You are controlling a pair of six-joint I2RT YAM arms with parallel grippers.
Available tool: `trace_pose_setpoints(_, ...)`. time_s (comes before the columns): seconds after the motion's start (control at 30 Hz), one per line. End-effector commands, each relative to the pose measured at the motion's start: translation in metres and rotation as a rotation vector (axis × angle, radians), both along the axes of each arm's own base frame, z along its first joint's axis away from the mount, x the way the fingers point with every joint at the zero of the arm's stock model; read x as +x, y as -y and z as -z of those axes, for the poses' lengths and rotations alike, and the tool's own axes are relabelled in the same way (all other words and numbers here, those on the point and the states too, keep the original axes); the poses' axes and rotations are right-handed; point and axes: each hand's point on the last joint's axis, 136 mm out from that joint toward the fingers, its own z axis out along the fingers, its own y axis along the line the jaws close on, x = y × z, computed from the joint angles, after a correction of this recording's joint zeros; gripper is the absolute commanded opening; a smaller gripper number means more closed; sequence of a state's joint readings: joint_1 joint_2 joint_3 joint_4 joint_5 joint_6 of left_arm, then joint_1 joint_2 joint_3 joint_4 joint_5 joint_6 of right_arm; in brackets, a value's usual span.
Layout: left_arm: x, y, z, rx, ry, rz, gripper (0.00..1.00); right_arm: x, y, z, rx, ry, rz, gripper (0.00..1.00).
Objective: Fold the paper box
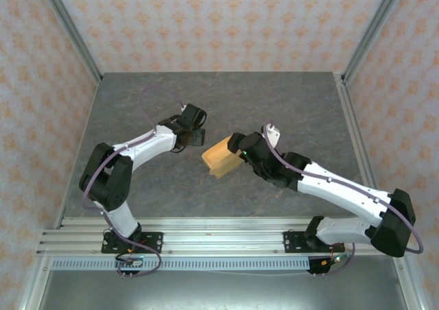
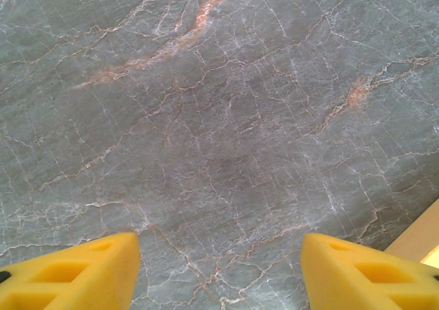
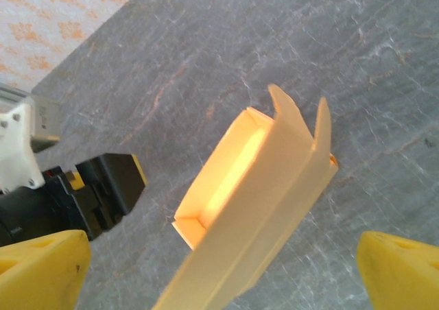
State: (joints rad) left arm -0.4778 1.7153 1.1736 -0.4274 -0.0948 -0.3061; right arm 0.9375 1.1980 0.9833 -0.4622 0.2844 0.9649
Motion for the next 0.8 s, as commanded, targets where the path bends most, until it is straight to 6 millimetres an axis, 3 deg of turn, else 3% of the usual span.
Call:
trace_pose_setpoints(0.0, 0.006, -0.006, -0.010, 0.022, 0.036, -0.027, 0.64, 0.007, 0.009, 0.001, -0.089, -0.002, 0.034, 0.98)
trace_pose_setpoints(0.43, 0.007, -0.010, -0.010, 0.055, 0.039, -0.032, 0.65, 0.015, 0.003, 0.032, -0.142, -0.086, -0.009, 0.71)
trace_pose_setpoints(0.6, 0.006, -0.010, -0.014, 0.044, 0.045, -0.033, 0.65, 0.020, -0.001, 0.036, -0.182, -0.109, -0.059, 0.53)
trace_pose_setpoints(0.77, 0.005, -0.012, -0.023, 0.046, 0.061, -0.033, 0.65, 0.025, -0.010, 0.041, -0.263, -0.149, -0.141, 0.40)
